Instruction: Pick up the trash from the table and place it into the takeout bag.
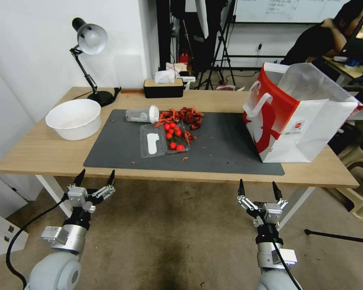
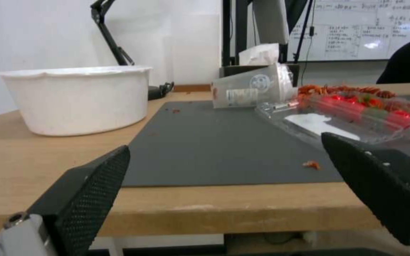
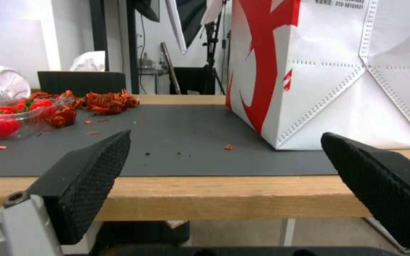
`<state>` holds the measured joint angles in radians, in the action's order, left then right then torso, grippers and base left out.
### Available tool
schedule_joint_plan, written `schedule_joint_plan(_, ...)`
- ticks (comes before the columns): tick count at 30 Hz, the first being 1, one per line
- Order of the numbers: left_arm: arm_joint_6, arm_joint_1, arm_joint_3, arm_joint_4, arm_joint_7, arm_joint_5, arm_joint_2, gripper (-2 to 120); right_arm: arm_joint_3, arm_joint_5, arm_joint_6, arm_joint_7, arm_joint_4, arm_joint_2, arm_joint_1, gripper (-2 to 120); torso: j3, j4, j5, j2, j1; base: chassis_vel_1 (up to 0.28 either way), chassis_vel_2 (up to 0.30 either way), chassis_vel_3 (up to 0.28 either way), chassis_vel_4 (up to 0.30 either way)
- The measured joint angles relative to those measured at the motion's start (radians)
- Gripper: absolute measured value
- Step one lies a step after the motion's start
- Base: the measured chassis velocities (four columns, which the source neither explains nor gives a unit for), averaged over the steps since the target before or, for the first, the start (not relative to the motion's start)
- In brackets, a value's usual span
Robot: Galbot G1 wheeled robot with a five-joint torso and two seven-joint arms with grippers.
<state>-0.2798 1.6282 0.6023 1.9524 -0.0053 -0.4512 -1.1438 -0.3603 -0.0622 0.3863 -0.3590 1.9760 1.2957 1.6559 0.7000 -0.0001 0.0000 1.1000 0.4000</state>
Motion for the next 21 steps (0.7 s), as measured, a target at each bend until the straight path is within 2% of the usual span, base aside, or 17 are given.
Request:
schedule_joint_plan(12, -0.011, -0.029, -0.011, -0.024, -0.001, 0.004, 0.018, 100, 0.001, 0.007, 0.009, 0.001, -0.012, 0.012, 0.002, 100, 0.0, 0.0001, 0.0, 0.0, 0.0, 0.0, 0.0, 0.0, 0.0)
schedule_joint_plan(21, 0.046, -0.141, -0.063, -0.036, -0.009, -0.022, 0.074, 100, 0.0, 0.012, 0.01, 0.001, -0.02, 0.017, 0.002, 100, 0.0, -0.0001, 0.0, 0.0, 0.0, 0.0, 0.0, 0.0, 0.0)
